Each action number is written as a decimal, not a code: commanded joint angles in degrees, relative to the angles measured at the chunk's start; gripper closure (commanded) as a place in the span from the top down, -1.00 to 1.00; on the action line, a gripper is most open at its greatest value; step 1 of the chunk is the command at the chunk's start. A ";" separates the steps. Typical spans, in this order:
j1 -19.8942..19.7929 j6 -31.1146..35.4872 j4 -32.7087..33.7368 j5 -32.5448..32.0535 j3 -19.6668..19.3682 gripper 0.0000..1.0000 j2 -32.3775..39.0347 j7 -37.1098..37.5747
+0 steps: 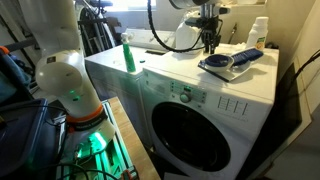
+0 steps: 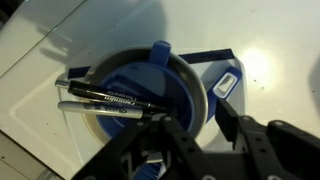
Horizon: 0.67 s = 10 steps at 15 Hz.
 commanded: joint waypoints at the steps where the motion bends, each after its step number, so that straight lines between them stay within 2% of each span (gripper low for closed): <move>1: 1.04 -1.29 3.35 0.02 -1.83 -0.06 3.50 0.40; 4: 1.26 -1.67 4.93 0.25 -2.26 -0.27 5.20 0.40; 5: 1.32 -1.73 5.28 0.23 -2.37 -0.27 5.61 0.39; 9: 1.60 -2.13 6.25 0.22 -2.87 -0.60 6.81 0.46; 10: 1.69 -2.24 6.38 0.20 -2.97 -0.58 7.00 0.48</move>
